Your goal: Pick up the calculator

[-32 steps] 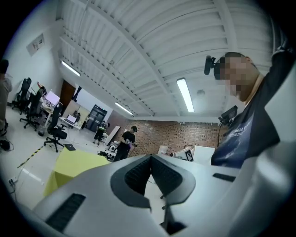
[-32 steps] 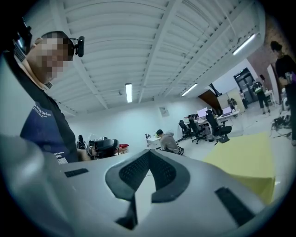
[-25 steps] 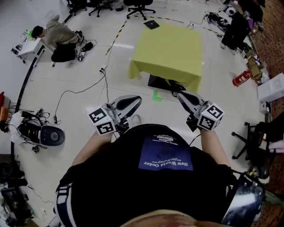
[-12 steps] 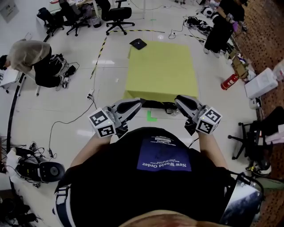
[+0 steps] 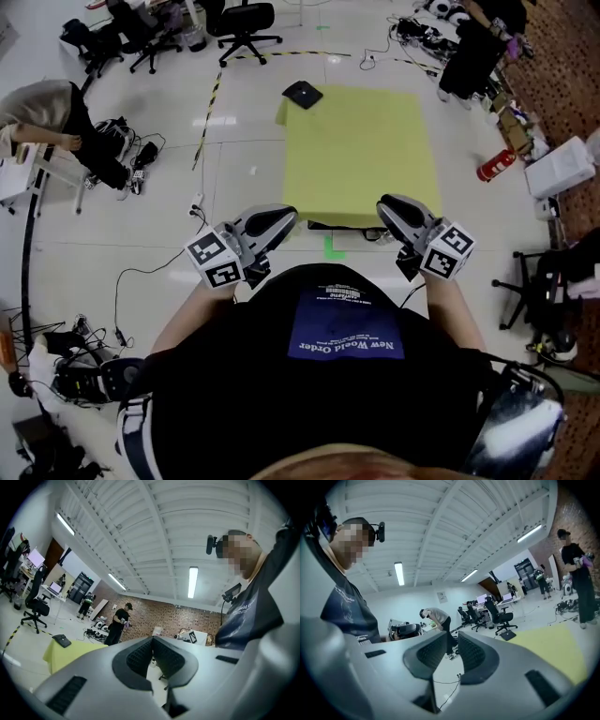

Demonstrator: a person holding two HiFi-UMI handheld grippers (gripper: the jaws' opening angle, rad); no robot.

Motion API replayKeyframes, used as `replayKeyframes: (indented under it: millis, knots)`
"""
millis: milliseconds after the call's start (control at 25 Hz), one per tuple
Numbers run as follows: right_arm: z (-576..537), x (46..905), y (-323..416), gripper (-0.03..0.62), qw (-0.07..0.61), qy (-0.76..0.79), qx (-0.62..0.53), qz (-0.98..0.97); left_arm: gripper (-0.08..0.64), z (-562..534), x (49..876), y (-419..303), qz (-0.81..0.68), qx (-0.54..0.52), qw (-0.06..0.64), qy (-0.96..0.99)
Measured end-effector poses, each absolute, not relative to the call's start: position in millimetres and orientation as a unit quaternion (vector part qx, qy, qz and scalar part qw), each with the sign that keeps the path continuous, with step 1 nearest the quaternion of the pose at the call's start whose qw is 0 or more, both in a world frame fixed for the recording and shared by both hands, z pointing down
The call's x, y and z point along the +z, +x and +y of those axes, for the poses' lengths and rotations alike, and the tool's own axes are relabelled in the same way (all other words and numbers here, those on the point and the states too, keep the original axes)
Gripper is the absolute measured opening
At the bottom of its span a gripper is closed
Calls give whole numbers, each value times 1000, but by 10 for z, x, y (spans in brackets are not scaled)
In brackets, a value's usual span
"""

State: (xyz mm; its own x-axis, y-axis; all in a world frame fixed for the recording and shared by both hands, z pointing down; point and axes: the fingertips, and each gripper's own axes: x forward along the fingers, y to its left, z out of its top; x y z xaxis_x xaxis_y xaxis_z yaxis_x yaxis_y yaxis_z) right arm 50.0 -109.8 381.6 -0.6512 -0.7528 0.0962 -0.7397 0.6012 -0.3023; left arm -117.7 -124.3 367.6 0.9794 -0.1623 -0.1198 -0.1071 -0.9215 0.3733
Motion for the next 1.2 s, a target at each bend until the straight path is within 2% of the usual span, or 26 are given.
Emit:
replayKeyframes:
  millis: [400, 640, 840, 1200]
  knots:
    - [-2355, 3917, 1038, 82, 22, -348, -165, 923, 6, -2191, 3696, -648, -146, -65, 167, 973]
    - [-3254, 3829, 1610, 103, 8, -295, -150, 943, 6, -2817, 3647, -69, -211, -69, 186, 957]
    - [-3789, 4064, 1824, 152, -7, -275, -150, 950, 6, -3219, 3738, 268, -237, -66, 205, 947]
    - [-4449, 4832, 1663, 249, -59, -301, -188, 933, 6, -3843, 4239, 203, -236, -45, 227, 944]
